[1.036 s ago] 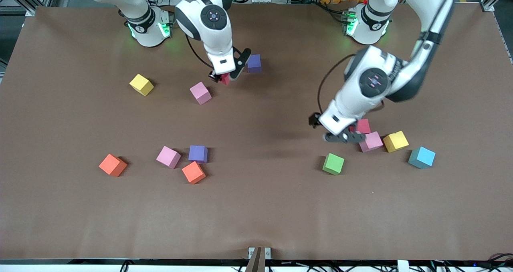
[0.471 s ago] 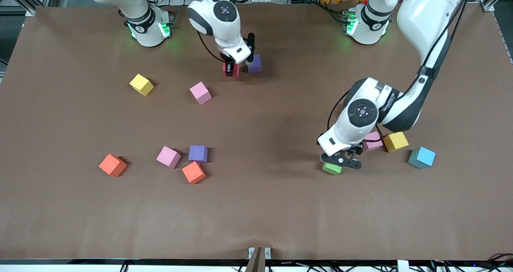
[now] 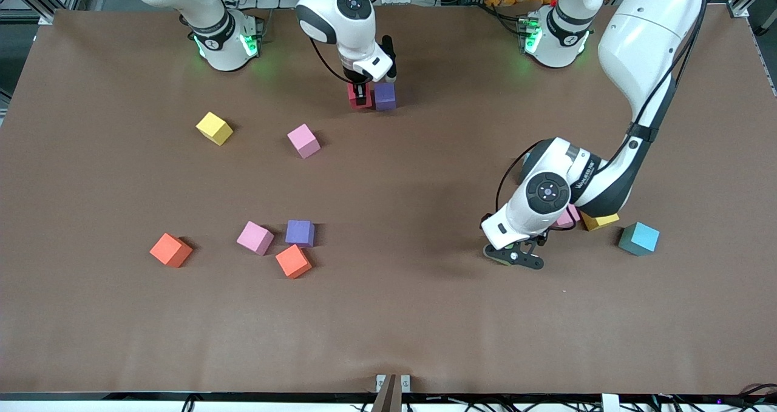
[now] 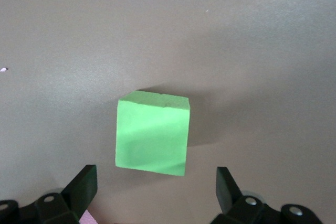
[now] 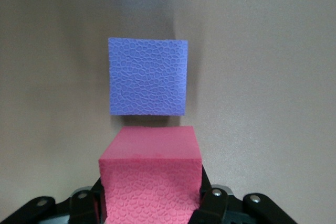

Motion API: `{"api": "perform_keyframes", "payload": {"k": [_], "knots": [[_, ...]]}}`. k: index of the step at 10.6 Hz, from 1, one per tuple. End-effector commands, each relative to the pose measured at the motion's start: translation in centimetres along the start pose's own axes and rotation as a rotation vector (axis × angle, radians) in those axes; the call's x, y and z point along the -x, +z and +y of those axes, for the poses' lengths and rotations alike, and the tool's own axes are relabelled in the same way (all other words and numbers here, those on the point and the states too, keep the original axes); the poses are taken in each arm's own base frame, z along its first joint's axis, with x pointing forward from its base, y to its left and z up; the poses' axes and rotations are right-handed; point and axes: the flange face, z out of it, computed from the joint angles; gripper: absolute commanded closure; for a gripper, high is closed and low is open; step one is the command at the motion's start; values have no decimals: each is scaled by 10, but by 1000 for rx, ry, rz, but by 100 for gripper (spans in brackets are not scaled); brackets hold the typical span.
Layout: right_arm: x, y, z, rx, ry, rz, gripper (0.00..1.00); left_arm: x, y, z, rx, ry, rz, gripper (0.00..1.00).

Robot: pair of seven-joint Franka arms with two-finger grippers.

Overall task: Form number 2 with 11 blocks
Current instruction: 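Lower the left gripper onto the green cube and grasp it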

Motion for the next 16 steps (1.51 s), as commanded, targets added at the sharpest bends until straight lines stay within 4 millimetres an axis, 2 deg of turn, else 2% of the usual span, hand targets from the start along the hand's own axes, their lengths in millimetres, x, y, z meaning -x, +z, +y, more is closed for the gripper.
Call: {"api": "perform_keyframes", "payload": {"k": [1, 6, 10, 11, 13, 14, 16], "knots": [[0, 8, -9, 5, 14, -2, 100, -9, 9, -8, 18, 1, 28, 0], [-4, 11, -24, 7, 74, -11, 100, -11, 33, -5, 42, -3, 32, 0], [-5, 13, -25, 13, 97, -13, 100, -11, 43, -9, 43, 2, 37, 0], [-4, 14, -25, 12, 109, -14, 97, -12, 46, -9, 48, -1, 38, 0], [-6, 15, -27, 11, 134, -17, 79, -13, 51, -12, 49, -4, 49, 1], [-6, 15, -27, 12, 137, -15, 72, -13, 54, -14, 50, -6, 51, 10], [-11, 16, -31, 15, 136, -14, 71, -14, 53, -15, 50, -4, 55, 33]]}}
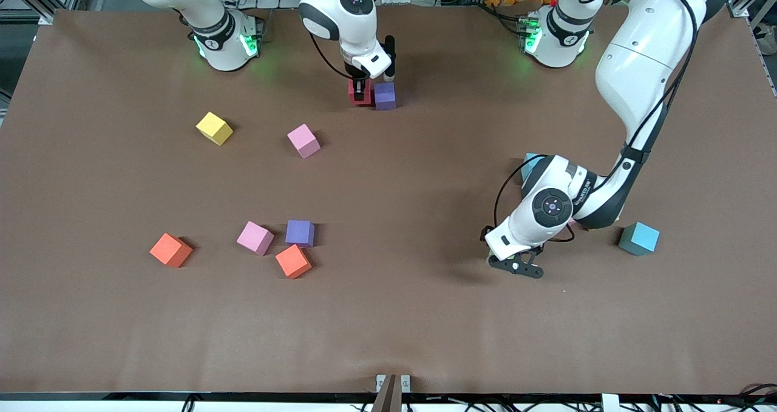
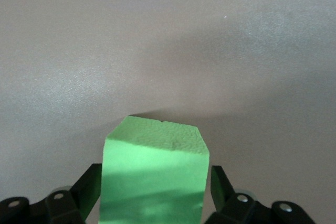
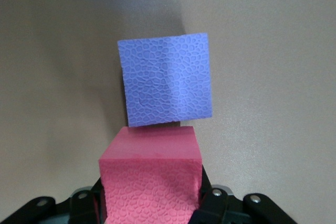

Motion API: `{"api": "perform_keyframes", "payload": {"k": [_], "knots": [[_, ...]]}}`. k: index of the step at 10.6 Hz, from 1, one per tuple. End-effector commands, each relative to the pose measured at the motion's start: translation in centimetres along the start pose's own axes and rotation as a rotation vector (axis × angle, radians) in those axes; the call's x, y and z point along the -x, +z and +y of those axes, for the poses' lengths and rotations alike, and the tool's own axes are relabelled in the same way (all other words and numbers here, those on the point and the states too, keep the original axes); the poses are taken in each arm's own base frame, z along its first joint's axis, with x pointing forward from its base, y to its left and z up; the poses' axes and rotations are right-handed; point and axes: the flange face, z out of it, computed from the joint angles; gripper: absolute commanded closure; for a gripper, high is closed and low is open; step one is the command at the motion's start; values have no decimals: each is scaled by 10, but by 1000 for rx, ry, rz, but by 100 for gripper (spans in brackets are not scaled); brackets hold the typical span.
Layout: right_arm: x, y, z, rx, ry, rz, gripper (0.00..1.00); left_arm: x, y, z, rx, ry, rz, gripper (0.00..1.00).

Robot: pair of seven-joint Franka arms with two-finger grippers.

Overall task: Form number 2 with 11 blocks
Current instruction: 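Lower the left gripper onto the green cube and grasp it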

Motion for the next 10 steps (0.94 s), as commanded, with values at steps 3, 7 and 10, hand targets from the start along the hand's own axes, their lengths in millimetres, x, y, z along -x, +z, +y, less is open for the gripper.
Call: {"api": "perform_keyframes", "payload": {"k": [3, 7, 10], "knots": [[-7, 4, -12, 16, -2, 12, 67, -8, -13, -9, -2, -2, 33, 37], [-9, 10, -13, 23, -1, 22, 59, -8, -20, -6, 11, -41, 36, 37], [-11, 27, -13, 27, 16, 25, 59, -7, -24, -5, 10, -72, 38, 36]]}}
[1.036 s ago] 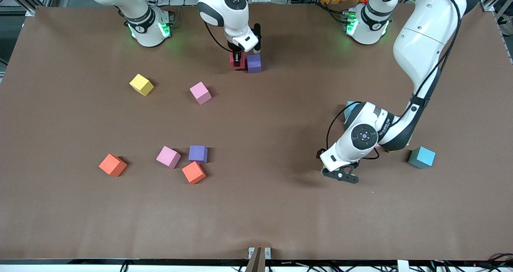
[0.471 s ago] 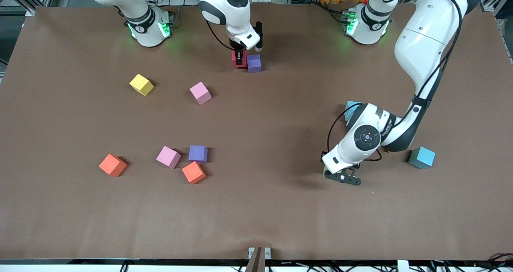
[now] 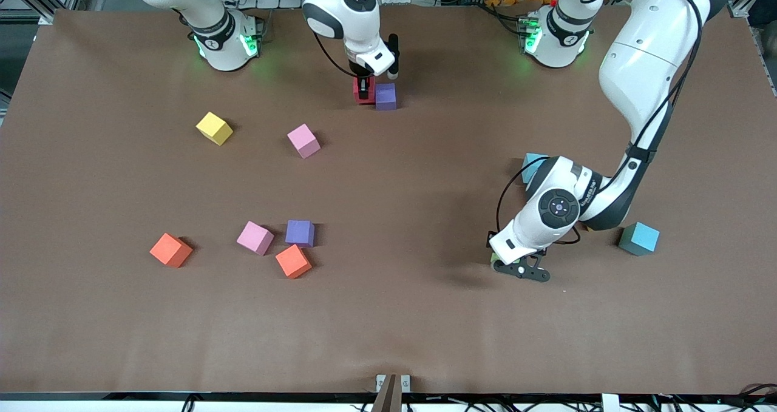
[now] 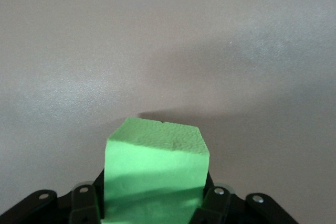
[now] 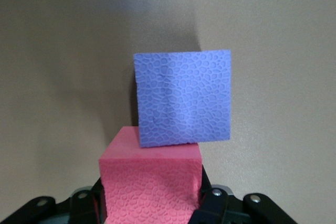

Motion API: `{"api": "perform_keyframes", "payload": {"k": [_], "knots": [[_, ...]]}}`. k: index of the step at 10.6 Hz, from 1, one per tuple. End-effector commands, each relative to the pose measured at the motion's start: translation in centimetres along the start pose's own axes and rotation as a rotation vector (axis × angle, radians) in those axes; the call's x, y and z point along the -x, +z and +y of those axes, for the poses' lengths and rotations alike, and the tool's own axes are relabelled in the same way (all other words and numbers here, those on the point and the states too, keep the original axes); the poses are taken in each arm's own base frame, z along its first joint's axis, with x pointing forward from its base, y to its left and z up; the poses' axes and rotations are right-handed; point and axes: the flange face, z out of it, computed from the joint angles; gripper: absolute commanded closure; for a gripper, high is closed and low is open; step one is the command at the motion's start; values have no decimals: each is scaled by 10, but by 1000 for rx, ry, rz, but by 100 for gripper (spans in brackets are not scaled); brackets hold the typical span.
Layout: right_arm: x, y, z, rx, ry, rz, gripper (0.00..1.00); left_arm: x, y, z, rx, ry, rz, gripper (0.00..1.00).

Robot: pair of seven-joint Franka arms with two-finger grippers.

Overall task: Form number 2 with 11 blocks
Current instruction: 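Lower the left gripper onto the green cube and grasp it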

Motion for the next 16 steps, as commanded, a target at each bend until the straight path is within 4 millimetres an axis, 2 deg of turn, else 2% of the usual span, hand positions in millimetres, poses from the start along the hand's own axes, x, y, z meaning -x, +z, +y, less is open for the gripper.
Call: {"api": "perform_keyframes", "payload": {"k": [1, 3, 7, 8, 9, 10, 12, 13, 14, 16], "knots": [[-1, 10, -3, 9, 12, -3, 59, 1, -9, 0, 5, -29, 4, 36], [-1, 10, -3, 10, 11, -3, 59, 3, -9, 0, 4, -28, 0, 36], [-1, 11, -2, 10, 14, -5, 56, 12, -25, 3, -13, -15, 4, 37], [-1, 11, -1, 10, 15, -5, 47, 17, -32, 4, -20, -8, 7, 37], [-1, 11, 0, 9, 18, -4, 43, 22, -38, 5, -28, -2, 8, 37], [1, 11, 5, 11, 27, -3, 0, 28, -43, 6, -36, 6, 4, 37], [2, 7, 12, 16, 41, 2, 0, 40, -52, 11, -68, 27, -52, 37], [2, 6, 12, 16, 42, 3, 0, 48, -58, 25, -71, 44, -75, 37], [2, 1, 13, 15, 42, 5, 0, 54, -64, 29, -82, 57, -91, 37], [6, -21, 16, 10, 47, 1, 0, 71, -75, 47, -92, 90, -101, 37]]}}
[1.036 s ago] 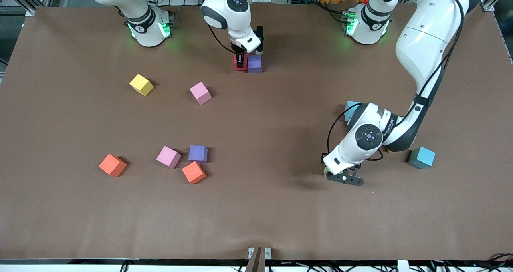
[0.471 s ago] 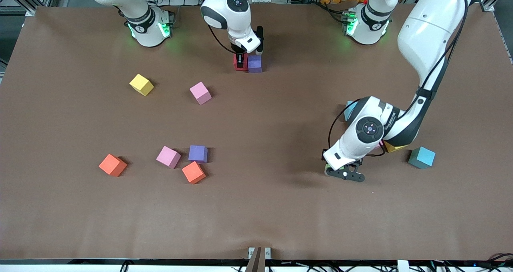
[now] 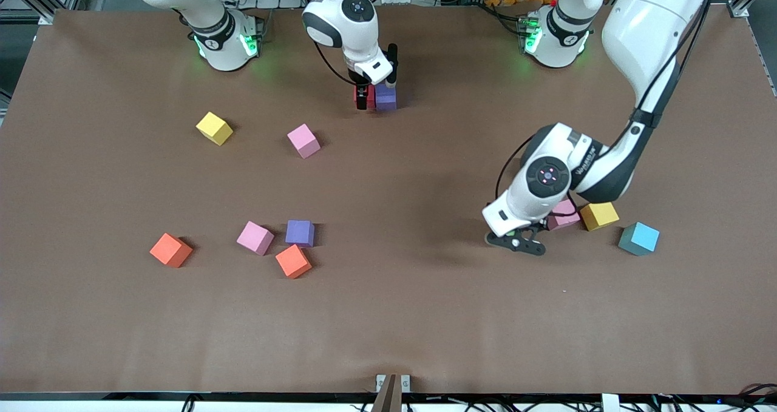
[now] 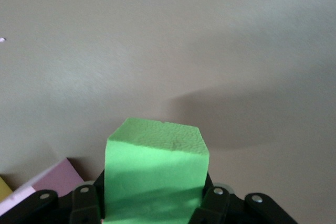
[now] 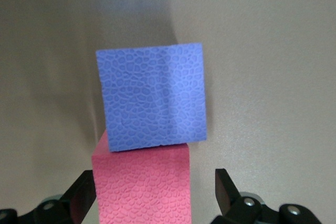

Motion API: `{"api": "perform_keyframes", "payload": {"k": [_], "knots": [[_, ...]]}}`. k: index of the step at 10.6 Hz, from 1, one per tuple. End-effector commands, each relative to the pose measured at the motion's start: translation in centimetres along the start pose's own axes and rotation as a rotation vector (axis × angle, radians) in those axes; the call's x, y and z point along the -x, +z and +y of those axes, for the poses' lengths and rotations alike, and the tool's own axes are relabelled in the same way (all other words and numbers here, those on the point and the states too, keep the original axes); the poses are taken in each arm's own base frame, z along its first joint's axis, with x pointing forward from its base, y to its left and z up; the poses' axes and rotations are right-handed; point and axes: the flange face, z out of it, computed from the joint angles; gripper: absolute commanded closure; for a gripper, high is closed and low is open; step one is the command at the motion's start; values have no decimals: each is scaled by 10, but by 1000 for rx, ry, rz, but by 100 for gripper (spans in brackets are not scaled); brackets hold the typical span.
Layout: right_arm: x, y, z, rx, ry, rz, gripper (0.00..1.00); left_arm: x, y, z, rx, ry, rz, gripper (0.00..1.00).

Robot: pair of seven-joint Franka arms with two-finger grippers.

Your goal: Form number 2 with 11 blocks

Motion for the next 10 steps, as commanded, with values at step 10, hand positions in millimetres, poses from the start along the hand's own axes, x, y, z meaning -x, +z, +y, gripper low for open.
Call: {"api": "perform_keyframes", "payload": {"k": [10], "knots": [[126, -116, 194, -37, 99, -29, 0, 106, -70, 131, -35, 170, -100, 43]]}}
